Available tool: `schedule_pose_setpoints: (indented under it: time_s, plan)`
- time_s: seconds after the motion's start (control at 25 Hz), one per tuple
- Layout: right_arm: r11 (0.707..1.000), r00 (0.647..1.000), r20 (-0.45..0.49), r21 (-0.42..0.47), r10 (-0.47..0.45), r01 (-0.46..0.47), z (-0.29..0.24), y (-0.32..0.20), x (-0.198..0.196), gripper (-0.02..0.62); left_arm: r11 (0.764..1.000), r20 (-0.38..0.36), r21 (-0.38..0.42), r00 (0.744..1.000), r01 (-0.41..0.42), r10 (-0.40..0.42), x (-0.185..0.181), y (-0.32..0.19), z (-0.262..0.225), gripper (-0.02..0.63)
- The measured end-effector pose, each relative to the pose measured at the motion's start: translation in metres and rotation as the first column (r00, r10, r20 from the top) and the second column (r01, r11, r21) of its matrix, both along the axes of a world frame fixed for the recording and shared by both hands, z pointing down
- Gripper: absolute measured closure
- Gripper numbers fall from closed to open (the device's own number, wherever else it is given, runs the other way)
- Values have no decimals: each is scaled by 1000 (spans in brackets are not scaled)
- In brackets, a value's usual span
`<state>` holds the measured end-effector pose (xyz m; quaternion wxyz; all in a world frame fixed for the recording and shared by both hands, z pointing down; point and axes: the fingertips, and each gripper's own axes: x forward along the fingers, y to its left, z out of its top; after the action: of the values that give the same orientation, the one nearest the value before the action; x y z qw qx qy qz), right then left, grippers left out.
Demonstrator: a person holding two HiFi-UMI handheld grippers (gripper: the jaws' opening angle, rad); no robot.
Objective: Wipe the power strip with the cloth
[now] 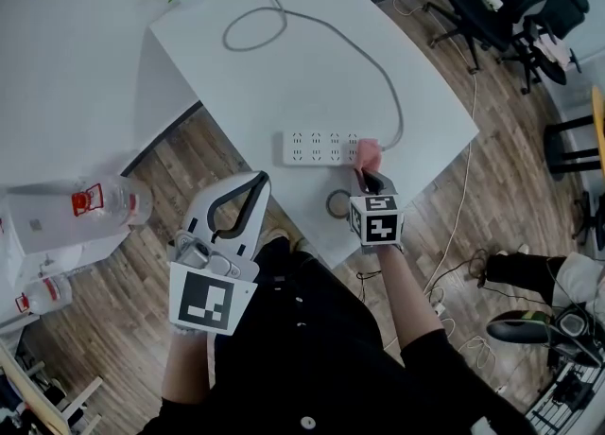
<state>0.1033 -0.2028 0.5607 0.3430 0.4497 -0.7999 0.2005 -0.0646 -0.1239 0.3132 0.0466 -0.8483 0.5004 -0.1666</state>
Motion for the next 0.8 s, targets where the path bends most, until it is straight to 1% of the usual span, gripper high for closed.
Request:
schedule_pose_setpoints:
  time_s: [0.48,0.8]
  plan:
    - [995,995,29,-4,-97,97,3,7,-52,546,1000,5,-6,1000,28,-28,-17,0,3,592]
    - [986,985,44,-5,-164,164,2,13,-83,546,999,7,-12,999,47,-47,-27,1,6,592]
